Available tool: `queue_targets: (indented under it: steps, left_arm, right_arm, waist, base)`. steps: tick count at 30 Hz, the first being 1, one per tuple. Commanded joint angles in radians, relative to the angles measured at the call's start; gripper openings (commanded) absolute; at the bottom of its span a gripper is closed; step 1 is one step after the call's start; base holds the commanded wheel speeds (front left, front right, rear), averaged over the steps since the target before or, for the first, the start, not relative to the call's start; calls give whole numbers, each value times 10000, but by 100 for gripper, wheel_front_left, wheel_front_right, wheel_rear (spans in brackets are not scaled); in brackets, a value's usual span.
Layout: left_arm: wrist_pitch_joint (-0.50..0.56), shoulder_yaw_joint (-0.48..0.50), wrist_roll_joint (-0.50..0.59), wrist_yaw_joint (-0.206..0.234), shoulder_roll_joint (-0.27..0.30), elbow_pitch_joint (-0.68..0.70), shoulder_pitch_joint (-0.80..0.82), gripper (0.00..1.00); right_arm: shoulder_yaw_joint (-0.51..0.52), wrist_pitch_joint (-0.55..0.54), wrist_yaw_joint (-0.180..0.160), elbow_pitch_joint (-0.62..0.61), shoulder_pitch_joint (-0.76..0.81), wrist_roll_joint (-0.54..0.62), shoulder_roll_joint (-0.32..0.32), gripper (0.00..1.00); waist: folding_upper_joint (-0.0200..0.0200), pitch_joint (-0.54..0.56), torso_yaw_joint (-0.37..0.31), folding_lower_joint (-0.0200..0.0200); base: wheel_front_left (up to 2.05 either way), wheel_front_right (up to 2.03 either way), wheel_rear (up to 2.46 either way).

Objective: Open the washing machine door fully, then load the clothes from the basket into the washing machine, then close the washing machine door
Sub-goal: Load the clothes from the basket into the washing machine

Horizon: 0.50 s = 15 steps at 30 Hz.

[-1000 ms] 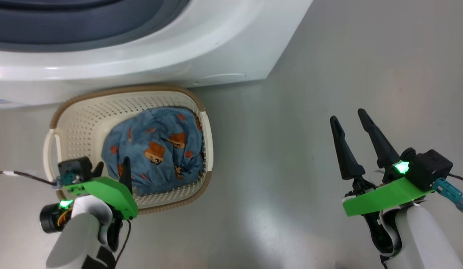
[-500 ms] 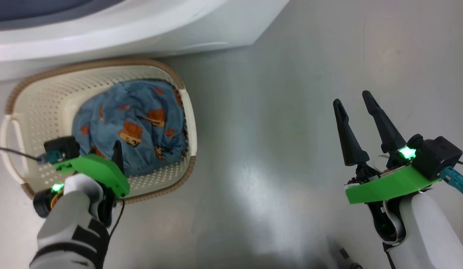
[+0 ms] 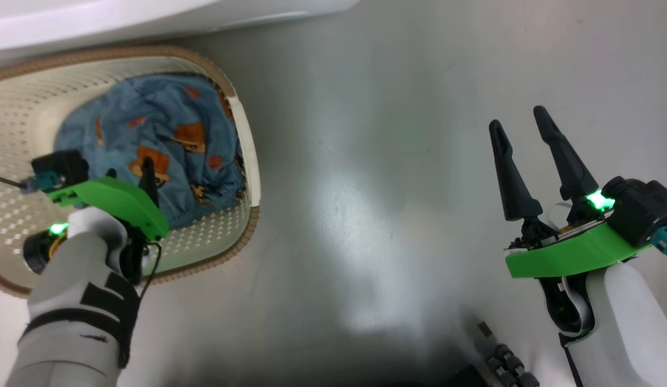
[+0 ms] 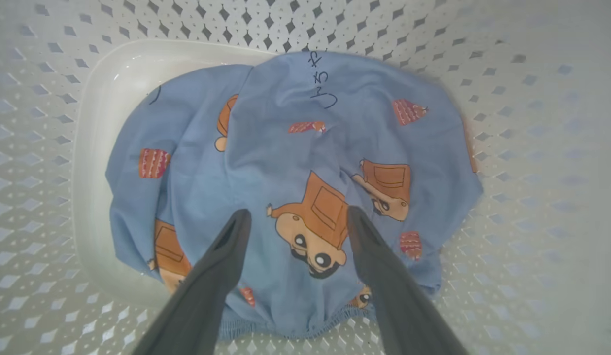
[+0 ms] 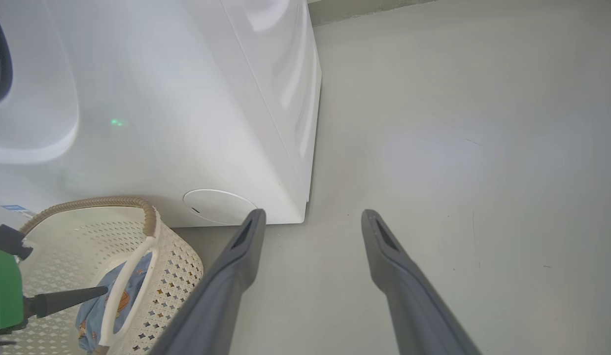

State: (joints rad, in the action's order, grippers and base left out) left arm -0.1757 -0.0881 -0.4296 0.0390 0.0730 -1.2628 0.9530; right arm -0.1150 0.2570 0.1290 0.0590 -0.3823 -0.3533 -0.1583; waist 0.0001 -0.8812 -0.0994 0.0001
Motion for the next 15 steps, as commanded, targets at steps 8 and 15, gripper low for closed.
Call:
queue_targets:
  steps: [8, 15]
  left_arm:
    - [113, 133, -150, 112, 646, -152, 186, 100]
    - [445, 12, -119, 265, 909, -216, 560, 100]
  right_arm:
    - [-202, 48, 17, -436, 166, 89, -78, 100]
    - [-260, 48, 17, -619, 115, 90, -124, 100]
  waist:
    - [-1, -706, -302, -1]
    - [-1, -1104, -550, -1]
  base:
    - [0, 0, 0]
    - [0, 0, 0]
